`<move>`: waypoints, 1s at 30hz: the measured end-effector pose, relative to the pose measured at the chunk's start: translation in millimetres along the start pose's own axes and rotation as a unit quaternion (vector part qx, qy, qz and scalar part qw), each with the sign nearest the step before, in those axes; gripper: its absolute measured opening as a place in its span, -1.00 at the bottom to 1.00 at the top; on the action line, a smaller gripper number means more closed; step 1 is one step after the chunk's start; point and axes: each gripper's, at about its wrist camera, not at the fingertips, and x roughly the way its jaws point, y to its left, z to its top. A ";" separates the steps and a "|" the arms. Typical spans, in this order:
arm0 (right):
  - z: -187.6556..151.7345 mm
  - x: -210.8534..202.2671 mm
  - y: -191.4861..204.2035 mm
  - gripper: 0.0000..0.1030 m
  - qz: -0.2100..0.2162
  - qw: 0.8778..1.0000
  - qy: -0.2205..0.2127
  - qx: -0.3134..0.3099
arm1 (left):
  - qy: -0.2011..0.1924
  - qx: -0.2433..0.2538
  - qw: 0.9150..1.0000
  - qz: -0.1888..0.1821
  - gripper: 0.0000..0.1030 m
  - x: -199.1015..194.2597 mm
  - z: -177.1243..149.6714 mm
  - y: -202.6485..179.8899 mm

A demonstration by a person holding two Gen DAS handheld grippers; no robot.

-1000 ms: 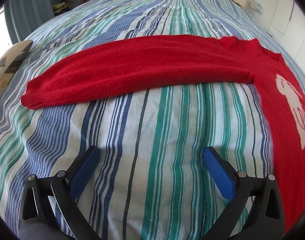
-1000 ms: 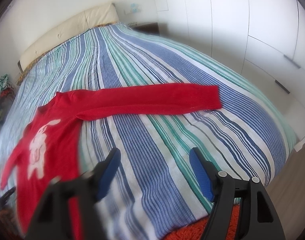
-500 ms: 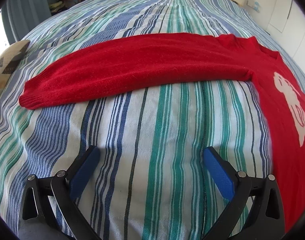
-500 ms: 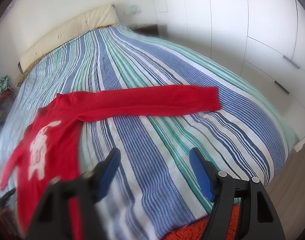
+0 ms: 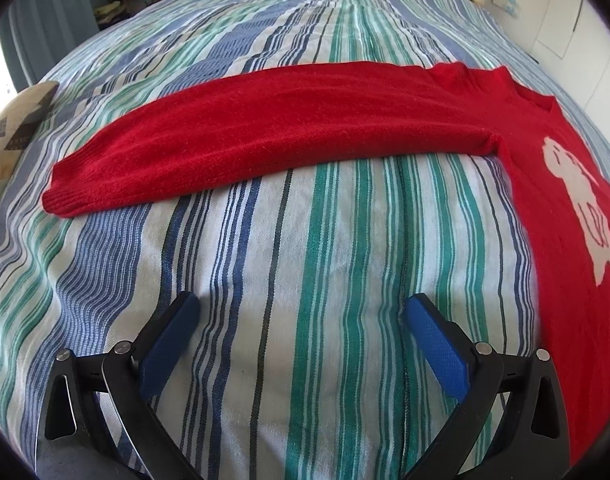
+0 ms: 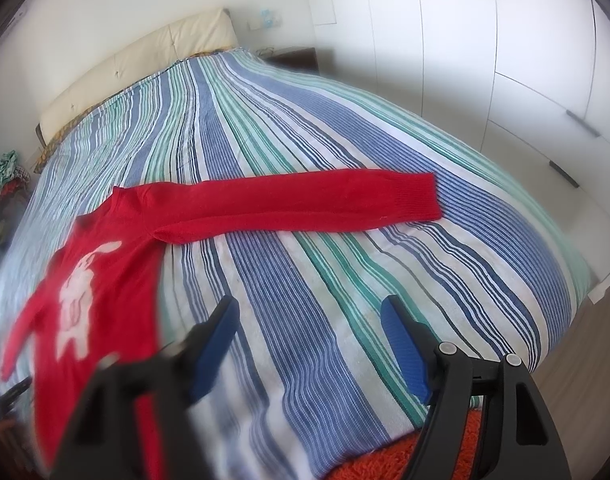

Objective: Fold small clothes
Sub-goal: 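Release the sleeve with the left gripper and smooth it flat, then grasp the sweater edge with the right gripper and lift it toward the body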

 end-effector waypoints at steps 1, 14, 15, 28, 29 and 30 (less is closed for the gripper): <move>-0.1 0.3 0.2 0.42 0.000 1.000 0.002 0.000 | 0.001 -0.002 1.000 -0.002 0.99 -4.1 -1.0 -0.1; 13.6 17.5 17.4 0.42 0.074 0.997 0.039 0.004 | -0.036 -0.026 0.996 -0.072 0.99 -47.2 -3.7 -19.9; 18.9 22.4 20.7 0.42 0.088 0.995 0.041 0.007 | -0.034 -0.016 0.997 -0.066 0.99 -42.6 -3.3 -21.8; 56.2 114.9 -88.9 0.41 0.170 0.921 0.057 0.347 | -0.020 -0.042 0.999 -0.025 0.99 -12.6 -13.3 -0.5; 52.5 117.3 -94.0 0.40 0.154 0.917 0.063 0.363 | -0.020 -0.034 0.999 -0.016 0.99 -11.6 -13.9 -3.7; 50.7 119.4 -99.5 0.40 0.141 0.912 0.068 0.379 | -0.021 -0.027 0.999 -0.009 0.99 -10.5 -14.2 -6.1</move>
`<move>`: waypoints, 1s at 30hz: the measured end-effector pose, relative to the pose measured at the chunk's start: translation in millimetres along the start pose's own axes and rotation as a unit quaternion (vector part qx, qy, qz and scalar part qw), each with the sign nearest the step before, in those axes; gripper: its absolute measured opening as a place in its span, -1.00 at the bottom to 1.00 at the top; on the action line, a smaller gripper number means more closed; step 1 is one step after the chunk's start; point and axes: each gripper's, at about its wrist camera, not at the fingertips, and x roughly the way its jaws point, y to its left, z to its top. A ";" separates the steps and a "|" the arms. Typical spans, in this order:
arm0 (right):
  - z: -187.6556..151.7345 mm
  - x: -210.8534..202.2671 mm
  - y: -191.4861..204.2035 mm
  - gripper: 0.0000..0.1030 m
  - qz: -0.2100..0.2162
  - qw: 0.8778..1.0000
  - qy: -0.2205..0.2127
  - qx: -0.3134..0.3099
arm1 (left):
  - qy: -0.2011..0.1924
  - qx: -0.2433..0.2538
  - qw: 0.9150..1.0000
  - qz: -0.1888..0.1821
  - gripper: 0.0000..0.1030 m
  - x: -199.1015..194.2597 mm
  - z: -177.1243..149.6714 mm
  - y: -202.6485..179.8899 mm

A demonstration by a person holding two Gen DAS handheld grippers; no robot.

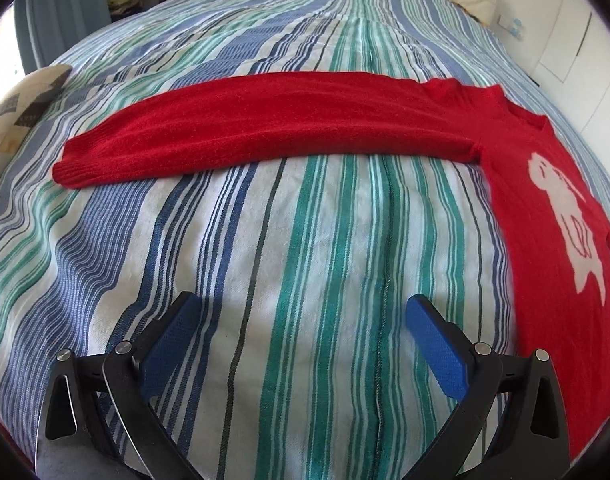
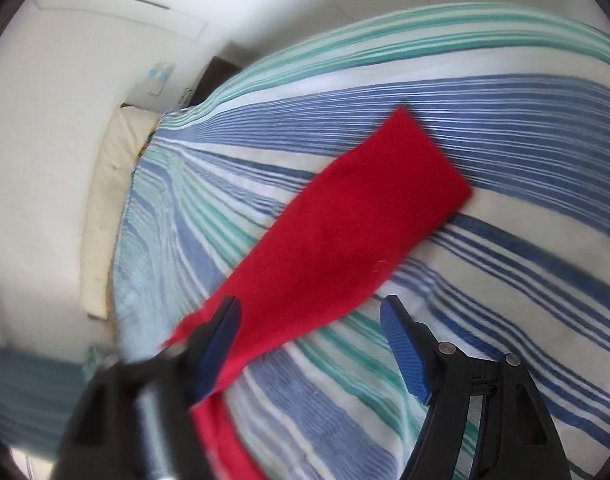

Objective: Fold small clothes
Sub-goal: 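Grasp the sweater edge with the right gripper and lift it toward the body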

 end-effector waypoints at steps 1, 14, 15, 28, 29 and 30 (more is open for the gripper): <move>1.3 0.3 -4.3 0.38 -0.002 1.000 -0.002 0.013 | -0.001 0.005 1.000 0.005 0.99 0.7 -0.6 -2.0; 35.6 14.9 2.7 -0.90 -0.087 0.992 -0.085 -0.028 | -0.004 0.009 1.000 0.005 0.99 3.6 -1.8 -1.6; 34.3 9.7 17.0 -0.91 -0.078 0.991 -0.093 -0.046 | -0.004 0.009 1.000 0.006 0.99 4.1 -1.7 -2.0; -171.7 17.5 354.0 -0.91 0.175 0.872 0.022 -0.457 | -0.007 0.013 1.000 0.011 0.99 5.5 -1.8 -3.6; -194.1 27.4 365.0 -0.91 0.181 0.862 0.036 -0.473 | -0.008 0.013 1.000 0.012 0.99 5.4 -2.1 -3.7; -214.0 38.7 373.9 -0.90 0.190 0.852 0.052 -0.485 | -0.009 0.013 1.000 0.012 0.99 5.2 -2.5 -4.0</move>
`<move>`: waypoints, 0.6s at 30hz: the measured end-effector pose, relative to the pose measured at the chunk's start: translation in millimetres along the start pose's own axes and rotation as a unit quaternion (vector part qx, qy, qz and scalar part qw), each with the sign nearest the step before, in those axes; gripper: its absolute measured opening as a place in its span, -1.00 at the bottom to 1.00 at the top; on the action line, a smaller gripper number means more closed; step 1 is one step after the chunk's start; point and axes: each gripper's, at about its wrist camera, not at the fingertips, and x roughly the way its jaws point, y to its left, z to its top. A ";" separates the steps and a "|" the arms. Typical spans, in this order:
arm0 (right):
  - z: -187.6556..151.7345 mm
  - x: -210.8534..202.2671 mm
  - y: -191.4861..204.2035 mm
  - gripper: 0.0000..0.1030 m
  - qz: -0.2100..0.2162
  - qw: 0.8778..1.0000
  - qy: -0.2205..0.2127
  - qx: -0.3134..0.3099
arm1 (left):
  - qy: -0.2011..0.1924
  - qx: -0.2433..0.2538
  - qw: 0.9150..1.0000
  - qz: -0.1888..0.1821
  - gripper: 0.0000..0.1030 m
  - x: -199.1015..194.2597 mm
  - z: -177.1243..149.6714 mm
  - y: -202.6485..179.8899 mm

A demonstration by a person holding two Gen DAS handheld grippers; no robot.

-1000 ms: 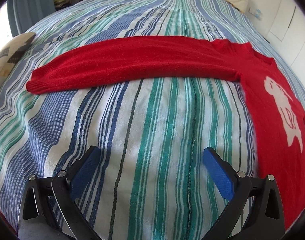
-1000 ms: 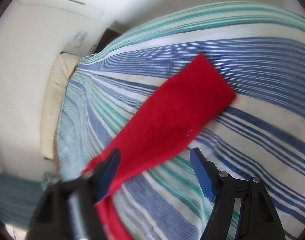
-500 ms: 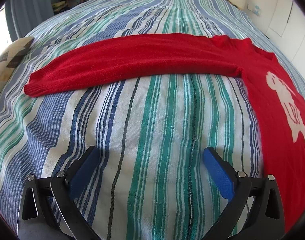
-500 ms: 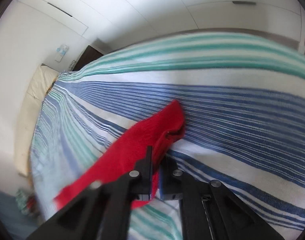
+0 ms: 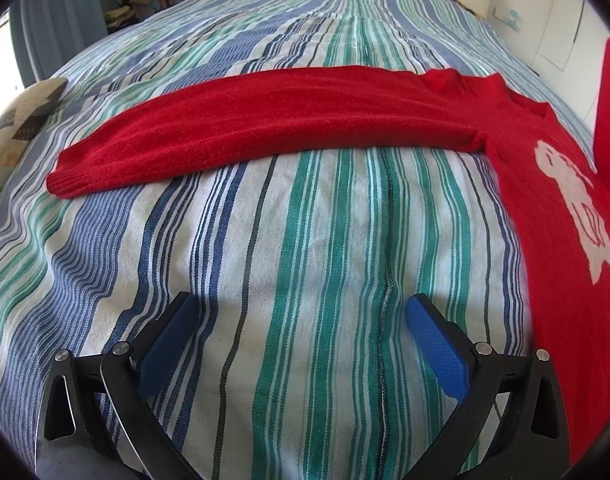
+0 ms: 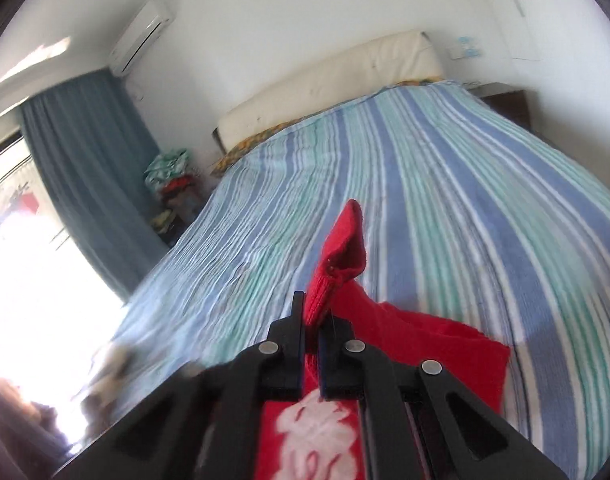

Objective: Fold small clothes
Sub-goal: 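Grasp the sweater edge with the right gripper and lift it toward the body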

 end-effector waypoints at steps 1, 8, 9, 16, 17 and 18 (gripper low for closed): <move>-9.0 19.4 12.8 -0.85 0.026 1.000 0.016 -0.006 | 0.000 0.000 1.000 0.000 0.99 -0.1 -0.2 0.0; -48.9 59.5 9.0 0.35 0.135 0.986 0.088 0.039 | -0.002 0.001 1.000 0.004 0.99 0.3 -0.7 -0.9; -46.1 54.2 -0.7 0.35 0.121 0.988 0.084 0.044 | -0.003 0.003 1.000 0.006 0.99 0.5 -0.9 -1.3; -30.6 11.8 -88.6 0.35 0.023 0.991 0.088 0.095 | -0.008 0.007 1.000 0.015 0.99 1.4 -1.7 -4.5; -34.0 15.0 -97.3 0.34 0.027 0.988 0.107 0.107 | -0.009 0.007 1.000 0.016 0.99 1.4 -1.8 -4.4; -42.2 21.8 -105.5 0.34 0.034 0.984 0.128 0.120 | -0.009 0.008 1.000 0.016 0.99 1.4 -2.0 -4.5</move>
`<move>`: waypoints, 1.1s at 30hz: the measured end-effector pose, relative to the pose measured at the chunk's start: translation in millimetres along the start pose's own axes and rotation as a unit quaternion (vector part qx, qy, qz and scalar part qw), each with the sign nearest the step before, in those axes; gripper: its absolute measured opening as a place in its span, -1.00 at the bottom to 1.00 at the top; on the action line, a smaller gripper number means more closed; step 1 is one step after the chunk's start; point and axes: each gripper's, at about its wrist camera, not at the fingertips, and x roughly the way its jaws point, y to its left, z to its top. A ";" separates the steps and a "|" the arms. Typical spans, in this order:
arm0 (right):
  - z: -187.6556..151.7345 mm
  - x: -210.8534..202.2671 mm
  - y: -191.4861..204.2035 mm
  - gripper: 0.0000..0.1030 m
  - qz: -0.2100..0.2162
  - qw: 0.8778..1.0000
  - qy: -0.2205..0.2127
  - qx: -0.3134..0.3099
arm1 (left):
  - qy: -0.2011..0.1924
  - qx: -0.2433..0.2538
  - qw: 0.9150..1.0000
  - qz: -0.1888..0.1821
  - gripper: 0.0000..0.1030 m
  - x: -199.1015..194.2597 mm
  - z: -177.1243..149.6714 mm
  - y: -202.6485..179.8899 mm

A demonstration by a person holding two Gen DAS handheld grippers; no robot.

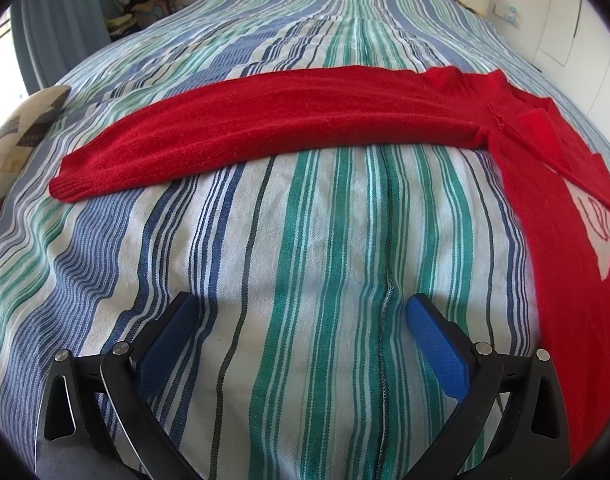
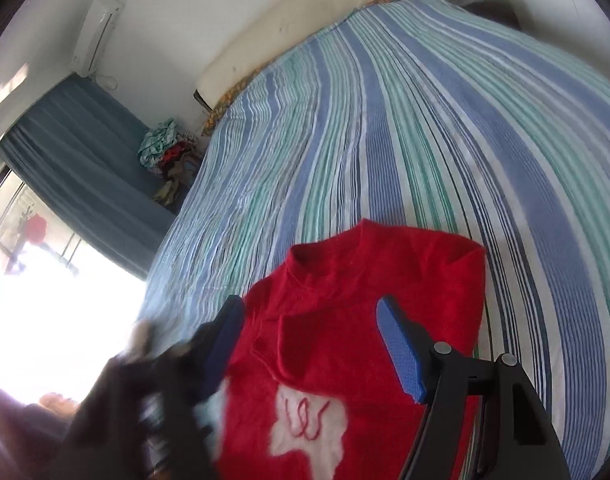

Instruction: Fold small clothes

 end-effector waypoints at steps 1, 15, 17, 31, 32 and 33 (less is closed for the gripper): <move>-4.5 9.1 -8.9 0.35 0.005 1.000 0.020 0.012 | -0.001 0.000 1.000 0.000 0.99 -0.2 -0.1 0.1; -47.5 33.1 -50.1 0.14 -0.197 0.979 0.055 -0.009 | -0.005 0.003 1.000 0.006 0.99 1.3 0.4 -2.5; -46.2 43.8 -24.1 0.14 -0.151 0.985 0.071 -0.037 | -0.005 0.003 1.000 0.006 0.99 1.1 0.3 -2.4; -152.2 225.0 160.1 -0.36 -0.123 0.886 0.168 -0.413 | -0.005 0.002 1.000 0.005 0.99 1.1 0.0 -1.6; -150.0 235.1 156.6 -0.46 -0.135 0.887 0.171 -0.408 | -0.005 0.002 1.000 0.005 0.99 1.2 0.1 -1.5; -146.9 241.5 152.6 -0.55 -0.145 0.887 0.172 -0.402 | -0.006 0.002 1.000 0.005 0.99 1.1 0.1 -1.4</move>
